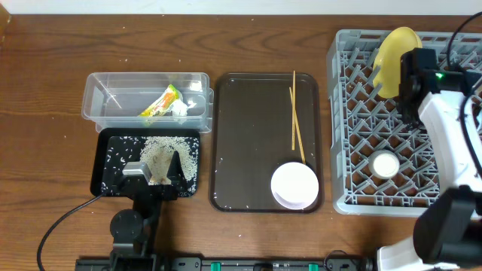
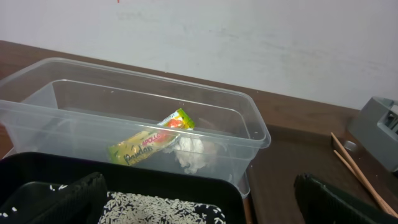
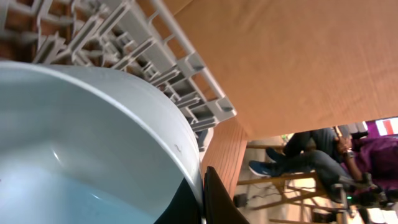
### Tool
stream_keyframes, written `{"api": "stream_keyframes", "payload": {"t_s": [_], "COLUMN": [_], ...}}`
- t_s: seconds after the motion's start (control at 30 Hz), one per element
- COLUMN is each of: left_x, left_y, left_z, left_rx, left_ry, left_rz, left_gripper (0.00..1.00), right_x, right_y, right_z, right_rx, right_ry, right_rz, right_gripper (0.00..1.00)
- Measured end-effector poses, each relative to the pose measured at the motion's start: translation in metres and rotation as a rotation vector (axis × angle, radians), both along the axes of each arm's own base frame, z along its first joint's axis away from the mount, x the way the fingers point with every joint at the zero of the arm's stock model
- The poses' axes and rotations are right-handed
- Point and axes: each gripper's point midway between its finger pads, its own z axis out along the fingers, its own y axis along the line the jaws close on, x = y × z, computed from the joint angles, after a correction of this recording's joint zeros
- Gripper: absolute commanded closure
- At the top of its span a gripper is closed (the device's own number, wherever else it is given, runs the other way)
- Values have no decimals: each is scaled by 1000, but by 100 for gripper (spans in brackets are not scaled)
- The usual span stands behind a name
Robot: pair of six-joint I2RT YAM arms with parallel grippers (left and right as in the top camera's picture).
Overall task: Sort waste into correct bins and load items into the dishwasher rack
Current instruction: 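Grasp the blue bowl with the right gripper and place it in the rack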
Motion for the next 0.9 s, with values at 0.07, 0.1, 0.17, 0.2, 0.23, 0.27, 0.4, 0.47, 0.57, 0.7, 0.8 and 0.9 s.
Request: {"api": "stream_keyframes", "payload": {"t_s": [0.07,0.1,0.17,0.2,0.23,0.27,0.4,0.47,0.57,0.7,0.8,0.9], "left_x": [0,0,0,0,0,0,0,0,0,0,0,0], "left_y": [0,0,0,0,0,0,0,0,0,0,0,0], "left_z": [0,0,0,0,0,0,0,0,0,0,0,0], "left_rx": [0,0,0,0,0,0,0,0,0,0,0,0], "left_ry": [0,0,0,0,0,0,0,0,0,0,0,0], "left_rz": [0,0,0,0,0,0,0,0,0,0,0,0], "left_gripper": [2,2,1,2,2,2,1,2,1,2,2,2], "right_x": [4,5,7,8,10,12,23,30,38,40,39,42], "right_y": [1,1,2,3,5,8,30,43,60,68,75,93], "right_z": [-10,-16,-26,-30,-31,-30,-26,-25,-27,-28,-28,-31], "right_rx": [2,2,5,0,-17,-34,-69,-77,-84,-86,-82,-68], "right_ry": [32,53,93,116,135,149,158,155,157,167,183,194], "right_rz": [4,4,9,14,24,38,113,155,206,230,250,299], "right_gripper": [99,99,99,99,99,99,99,97,93,91,73,52]}}
